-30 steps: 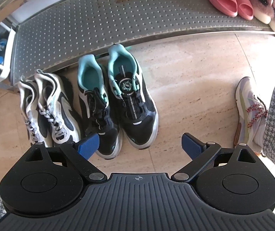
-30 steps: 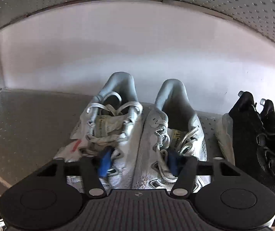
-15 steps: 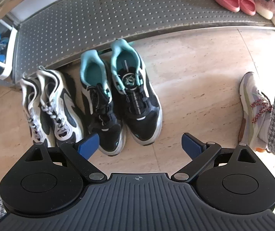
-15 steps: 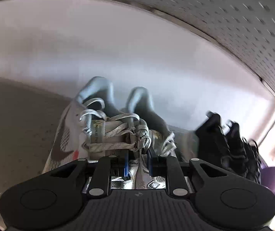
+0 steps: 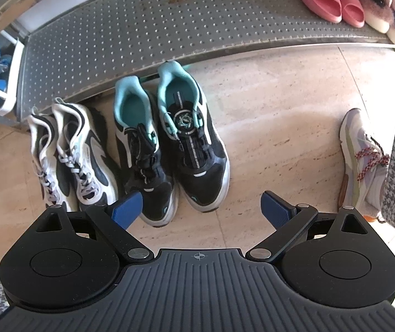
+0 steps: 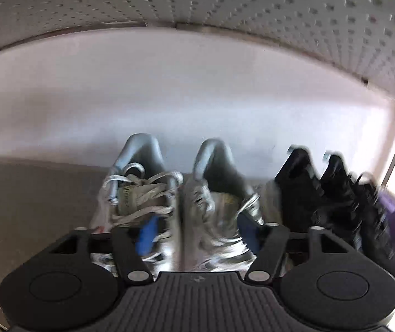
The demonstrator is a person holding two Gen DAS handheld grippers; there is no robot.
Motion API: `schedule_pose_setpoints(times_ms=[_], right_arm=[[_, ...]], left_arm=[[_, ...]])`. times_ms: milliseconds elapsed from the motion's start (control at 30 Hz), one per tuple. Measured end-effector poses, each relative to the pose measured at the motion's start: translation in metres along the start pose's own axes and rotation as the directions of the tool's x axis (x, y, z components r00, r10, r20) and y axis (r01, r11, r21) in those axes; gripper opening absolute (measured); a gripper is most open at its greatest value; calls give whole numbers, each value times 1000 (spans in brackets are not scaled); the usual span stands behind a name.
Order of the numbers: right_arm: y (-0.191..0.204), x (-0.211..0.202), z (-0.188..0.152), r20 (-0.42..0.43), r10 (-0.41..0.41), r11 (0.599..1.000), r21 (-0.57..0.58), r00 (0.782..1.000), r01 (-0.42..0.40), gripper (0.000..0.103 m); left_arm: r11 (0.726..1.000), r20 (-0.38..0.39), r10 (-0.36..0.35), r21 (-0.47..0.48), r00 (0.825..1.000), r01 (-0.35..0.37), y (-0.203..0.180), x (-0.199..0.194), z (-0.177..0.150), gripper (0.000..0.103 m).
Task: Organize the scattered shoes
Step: 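Regrasp the white-grey sneakers with the right tool and push them deeper, then open the right tool and withdraw from the white-grey sneakers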
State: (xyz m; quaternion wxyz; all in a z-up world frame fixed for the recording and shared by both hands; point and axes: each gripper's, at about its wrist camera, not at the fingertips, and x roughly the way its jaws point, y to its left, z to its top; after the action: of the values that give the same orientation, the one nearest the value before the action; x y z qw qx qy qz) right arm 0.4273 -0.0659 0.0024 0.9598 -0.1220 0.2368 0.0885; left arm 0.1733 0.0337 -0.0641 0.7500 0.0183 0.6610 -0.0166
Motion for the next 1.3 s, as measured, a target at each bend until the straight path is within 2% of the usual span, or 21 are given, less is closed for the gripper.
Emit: schedule_pose_setpoints(times_ms=[67,133,233,267,333,567,700,767,867,1000,1067,1233,1300], right_arm=[[-4,0,-2,1,7,1000,-28,1000,-7,79],[-9,3,-6,-20,54,999,-5,998,-54,78],[-14,23,-8,-87,141,982,135,986,-128,80],[-9,26,-7,-95,144,980,153,985,-128,80],[7,22,-7,-108,95,990,112,990,-83,78],[36,5,1,-159,-77,981,161,984,103,55],[50,-1,1,-154,-138,974,156,978,162,55],[56,-1,-2,-134,-138,982,111,981,153,60],[57,-15,-5,-110,-93,993,63,990,100,63],[49,-62,3,-131,15,993,114,991,0,71],[50,-94,6,-168,80,985,166,983,-52,73],[78,-154,1,-270,141,981,164,953,-99,79],[73,-150,-1,-286,154,981,162,946,-110,82]], left_arm=[[1000,-5,2,4,1000,-2,-1,1,-1,96],[1000,-14,7,5,1000,-7,0,4,-1,96],[1000,-22,15,1,1000,-14,1,7,-1,96],[1000,-22,18,-2,1000,-18,2,7,0,96],[1000,-23,15,-1,1000,-16,2,7,0,96],[1000,-16,11,2,1000,-11,0,7,0,96],[1000,-9,15,-8,1000,-15,6,6,-1,96],[1000,-9,20,-17,1000,-20,10,7,-1,96],[998,2,35,-46,999,-35,25,0,-1,96],[995,33,53,-90,998,-50,40,-9,-3,96],[993,52,56,-109,997,-50,46,-15,-8,96],[991,81,49,-131,996,-38,57,-25,-21,96],[989,85,51,-140,995,-39,61,-27,-25,96]])
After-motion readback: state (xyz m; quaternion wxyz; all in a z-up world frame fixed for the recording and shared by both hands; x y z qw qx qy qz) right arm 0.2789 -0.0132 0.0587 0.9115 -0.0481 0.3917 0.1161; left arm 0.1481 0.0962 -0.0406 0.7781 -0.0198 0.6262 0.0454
